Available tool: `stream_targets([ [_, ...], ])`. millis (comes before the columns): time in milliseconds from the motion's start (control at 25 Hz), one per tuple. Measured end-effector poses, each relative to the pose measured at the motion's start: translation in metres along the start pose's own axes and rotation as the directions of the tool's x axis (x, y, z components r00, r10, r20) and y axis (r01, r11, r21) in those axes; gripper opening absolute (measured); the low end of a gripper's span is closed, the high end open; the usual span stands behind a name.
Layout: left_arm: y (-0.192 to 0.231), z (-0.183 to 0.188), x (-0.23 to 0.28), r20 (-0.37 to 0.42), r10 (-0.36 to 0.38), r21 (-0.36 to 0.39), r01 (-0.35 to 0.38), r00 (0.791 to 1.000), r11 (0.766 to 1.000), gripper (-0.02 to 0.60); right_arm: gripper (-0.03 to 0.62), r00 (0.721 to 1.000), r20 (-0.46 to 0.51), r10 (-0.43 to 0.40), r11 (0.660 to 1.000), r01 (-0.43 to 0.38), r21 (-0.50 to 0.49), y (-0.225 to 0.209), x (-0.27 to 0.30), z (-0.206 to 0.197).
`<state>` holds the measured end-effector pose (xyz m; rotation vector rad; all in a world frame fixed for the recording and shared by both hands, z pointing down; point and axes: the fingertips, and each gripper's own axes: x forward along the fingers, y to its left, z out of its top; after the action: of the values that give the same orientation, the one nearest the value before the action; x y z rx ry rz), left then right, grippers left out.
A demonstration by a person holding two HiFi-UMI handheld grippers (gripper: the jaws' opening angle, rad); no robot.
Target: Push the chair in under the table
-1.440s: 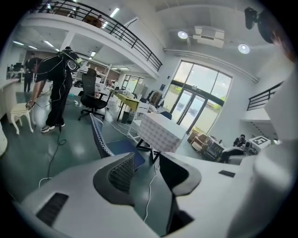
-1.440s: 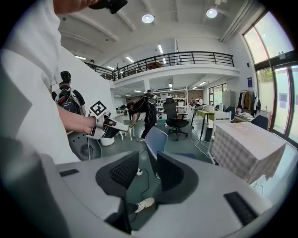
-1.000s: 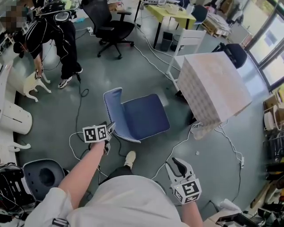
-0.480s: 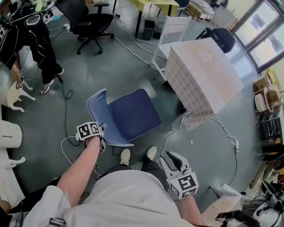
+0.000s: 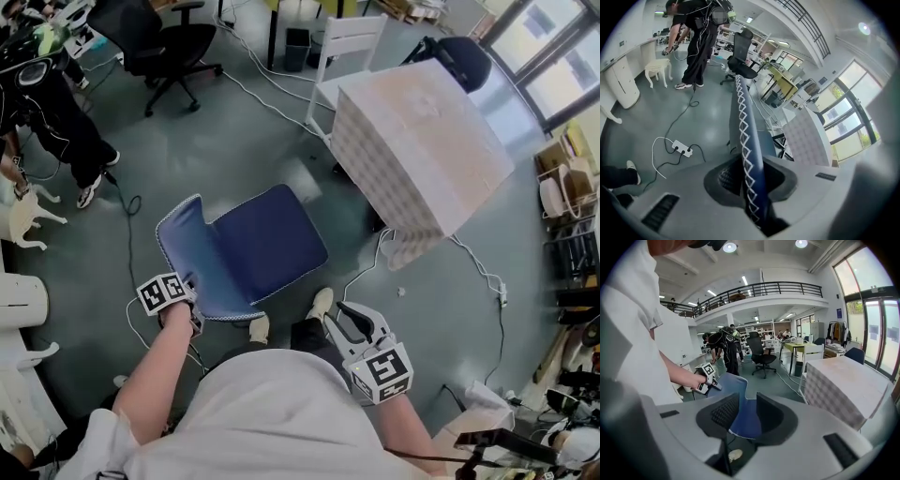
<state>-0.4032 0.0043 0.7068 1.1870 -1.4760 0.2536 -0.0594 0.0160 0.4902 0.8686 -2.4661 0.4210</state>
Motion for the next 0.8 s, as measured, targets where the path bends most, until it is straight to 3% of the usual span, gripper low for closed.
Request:
stream_targets([
  [320,-0.01,0.008,0.005,0.029,0.018,-0.106,-0.014,0.999,0.994,0.055,0.124,0.999,-0.009,0.032,0.999,-0.032,0.01,-0.061,0.002,0.009],
  [800,-0.115,0.01,0.058,0.032,-0.018,-0.116,0.022,0.999,0.993,0.052,0.124,1.0,-0.015,0.009,0.998,-0.008,0.055,-0.142,-0.016,0.003],
])
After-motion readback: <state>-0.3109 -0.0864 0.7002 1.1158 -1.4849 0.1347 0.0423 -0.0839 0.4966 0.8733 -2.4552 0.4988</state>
